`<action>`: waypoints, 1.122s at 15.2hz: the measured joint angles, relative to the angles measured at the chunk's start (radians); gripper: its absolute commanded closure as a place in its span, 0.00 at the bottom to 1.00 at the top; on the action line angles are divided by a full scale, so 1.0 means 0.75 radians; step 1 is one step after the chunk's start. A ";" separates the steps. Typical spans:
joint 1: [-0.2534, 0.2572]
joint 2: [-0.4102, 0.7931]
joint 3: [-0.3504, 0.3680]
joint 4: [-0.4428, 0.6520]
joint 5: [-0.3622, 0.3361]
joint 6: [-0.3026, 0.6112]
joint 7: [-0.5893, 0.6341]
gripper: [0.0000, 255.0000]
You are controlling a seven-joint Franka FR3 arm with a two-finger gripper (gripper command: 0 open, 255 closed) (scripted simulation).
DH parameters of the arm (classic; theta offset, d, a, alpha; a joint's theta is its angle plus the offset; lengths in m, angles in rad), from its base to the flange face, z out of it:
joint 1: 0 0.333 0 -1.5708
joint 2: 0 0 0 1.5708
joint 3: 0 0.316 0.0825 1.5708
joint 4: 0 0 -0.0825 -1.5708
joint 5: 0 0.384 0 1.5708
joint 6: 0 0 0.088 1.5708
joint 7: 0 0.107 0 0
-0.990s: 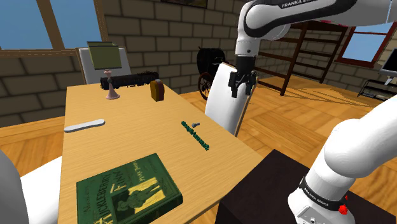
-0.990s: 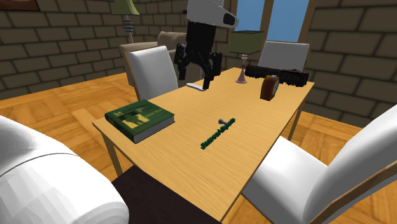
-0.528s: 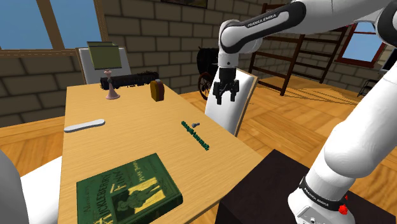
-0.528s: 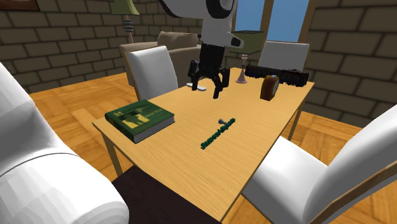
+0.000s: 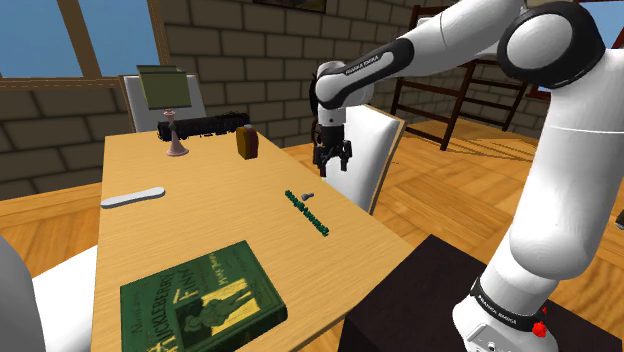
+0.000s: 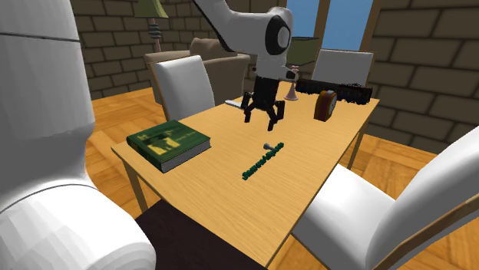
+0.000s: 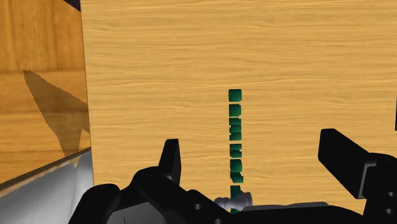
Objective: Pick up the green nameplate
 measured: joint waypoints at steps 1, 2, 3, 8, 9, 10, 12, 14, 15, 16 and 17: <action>0.004 0.048 0.002 0.038 -0.004 0.003 0.008 0.00; 0.003 0.101 0.000 0.075 -0.010 0.011 0.008 0.00; 0.005 0.157 0.000 0.125 -0.015 0.010 0.013 0.00; 0.014 0.433 -0.005 0.371 -0.038 0.002 0.030 0.00; 0.015 0.488 -0.007 0.431 -0.043 -0.010 0.032 0.00; 0.014 0.551 -0.010 0.503 -0.048 -0.026 0.030 0.00; 0.015 0.668 -0.014 0.626 -0.056 -0.048 0.034 0.00; 0.018 0.755 -0.016 0.725 -0.059 -0.068 0.038 0.00; 0.019 0.775 -0.016 0.739 -0.060 -0.064 0.039 0.00; 0.020 0.790 -0.016 0.749 -0.060 -0.059 0.039 0.00; 0.021 0.799 -0.016 0.747 -0.061 -0.048 0.041 0.00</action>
